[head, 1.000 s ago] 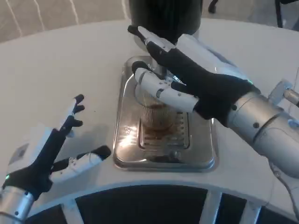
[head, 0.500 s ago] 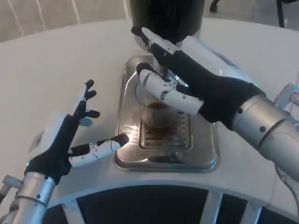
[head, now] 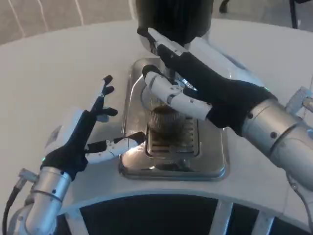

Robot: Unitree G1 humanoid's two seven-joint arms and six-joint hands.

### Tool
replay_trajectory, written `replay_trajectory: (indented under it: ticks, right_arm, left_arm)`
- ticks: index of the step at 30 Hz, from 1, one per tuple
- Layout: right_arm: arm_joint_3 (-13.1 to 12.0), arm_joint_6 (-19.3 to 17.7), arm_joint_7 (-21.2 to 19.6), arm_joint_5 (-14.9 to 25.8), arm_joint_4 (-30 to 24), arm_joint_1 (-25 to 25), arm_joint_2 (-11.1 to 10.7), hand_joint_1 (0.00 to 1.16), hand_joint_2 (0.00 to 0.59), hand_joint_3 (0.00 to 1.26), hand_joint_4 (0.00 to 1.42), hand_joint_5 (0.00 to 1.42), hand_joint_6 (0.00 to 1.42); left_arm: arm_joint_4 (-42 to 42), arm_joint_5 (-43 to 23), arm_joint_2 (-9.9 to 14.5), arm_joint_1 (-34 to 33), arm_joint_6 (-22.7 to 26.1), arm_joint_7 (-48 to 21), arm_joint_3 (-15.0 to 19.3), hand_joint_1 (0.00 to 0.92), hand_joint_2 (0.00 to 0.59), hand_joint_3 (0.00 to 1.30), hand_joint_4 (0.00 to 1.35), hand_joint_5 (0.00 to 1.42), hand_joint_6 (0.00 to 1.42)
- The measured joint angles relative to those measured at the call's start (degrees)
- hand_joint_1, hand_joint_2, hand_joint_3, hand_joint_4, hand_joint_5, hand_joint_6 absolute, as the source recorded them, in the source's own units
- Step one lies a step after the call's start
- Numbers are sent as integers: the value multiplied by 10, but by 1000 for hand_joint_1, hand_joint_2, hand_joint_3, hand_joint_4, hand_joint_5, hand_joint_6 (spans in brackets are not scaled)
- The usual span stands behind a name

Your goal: Grasp the cup under the faucet to collect the drink, then remove the cup.

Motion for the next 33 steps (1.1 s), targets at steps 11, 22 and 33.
replay_trajectory:
  ticks: [11, 22, 33]
  right_arm:
    - [-4, 0, 7, -5, -1, 2, 3, 0, 575, 0, 0, 0, 0]
    - [-5, 0, 7, -10, -2, 6, 7, 0, 575, 0, 0, 0, 0]
    - [-28, 0, 0, -29, -31, 37, 10, 0, 564, 0, 0, 0, 0]
  left_arm:
    - [61, 14, -10, -52, -7, 16, -17, 433, 70, 0, 37, 309, 314]
    - [91, 18, -17, -72, -32, 16, -23, 416, 70, 0, 37, 291, 296]
    - [102, 17, -16, -76, -41, 10, -23, 409, 73, 0, 29, 291, 295]
